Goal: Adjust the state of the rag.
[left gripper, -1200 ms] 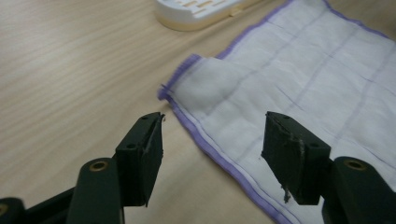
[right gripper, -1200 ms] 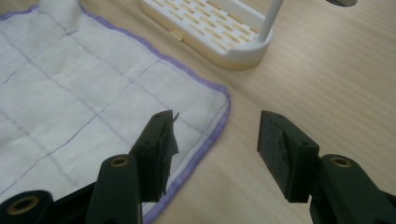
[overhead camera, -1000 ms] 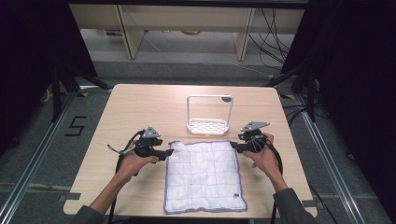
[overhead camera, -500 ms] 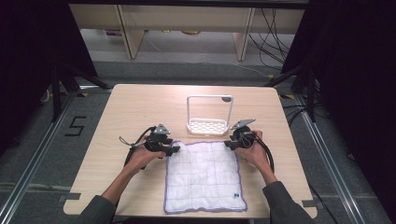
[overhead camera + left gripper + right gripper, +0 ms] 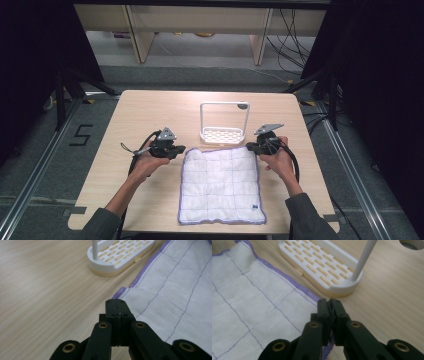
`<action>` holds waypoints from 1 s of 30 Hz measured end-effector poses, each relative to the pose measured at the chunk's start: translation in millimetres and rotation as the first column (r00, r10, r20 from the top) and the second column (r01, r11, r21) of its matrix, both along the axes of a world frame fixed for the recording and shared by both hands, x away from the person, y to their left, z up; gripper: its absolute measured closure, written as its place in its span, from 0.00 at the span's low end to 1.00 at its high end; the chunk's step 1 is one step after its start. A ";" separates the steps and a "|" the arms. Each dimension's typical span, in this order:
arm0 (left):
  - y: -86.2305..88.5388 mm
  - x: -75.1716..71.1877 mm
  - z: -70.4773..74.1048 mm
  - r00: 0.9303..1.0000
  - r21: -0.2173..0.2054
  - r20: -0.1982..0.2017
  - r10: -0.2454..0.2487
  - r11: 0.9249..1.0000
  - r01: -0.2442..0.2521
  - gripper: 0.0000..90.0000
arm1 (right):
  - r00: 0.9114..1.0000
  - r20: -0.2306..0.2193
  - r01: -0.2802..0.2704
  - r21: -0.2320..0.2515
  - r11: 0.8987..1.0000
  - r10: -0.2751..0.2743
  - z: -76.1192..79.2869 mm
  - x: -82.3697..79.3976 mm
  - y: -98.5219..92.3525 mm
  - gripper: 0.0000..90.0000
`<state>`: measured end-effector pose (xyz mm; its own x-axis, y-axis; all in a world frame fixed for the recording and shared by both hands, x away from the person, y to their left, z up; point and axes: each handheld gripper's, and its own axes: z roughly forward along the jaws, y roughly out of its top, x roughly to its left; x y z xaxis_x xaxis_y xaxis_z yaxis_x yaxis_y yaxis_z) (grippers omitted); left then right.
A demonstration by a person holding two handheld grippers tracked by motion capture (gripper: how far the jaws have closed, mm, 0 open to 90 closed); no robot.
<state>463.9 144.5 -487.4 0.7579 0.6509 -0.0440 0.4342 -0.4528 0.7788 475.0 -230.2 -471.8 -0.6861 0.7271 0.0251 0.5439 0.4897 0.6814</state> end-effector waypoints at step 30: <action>-23.4 6.1 -6.5 0.999 0.061 -0.008 -0.037 0.997 0.038 0.95 | 1.000 -0.002 -0.002 0.012 1.000 0.002 1.7 -1.8 -2.6 0.97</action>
<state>470.1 121.1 -493.9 0.7816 0.6237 -0.0098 0.4210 -0.5158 0.7461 473.3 -232.8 -470.1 -0.6876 0.7252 0.0350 0.5441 0.4828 0.6862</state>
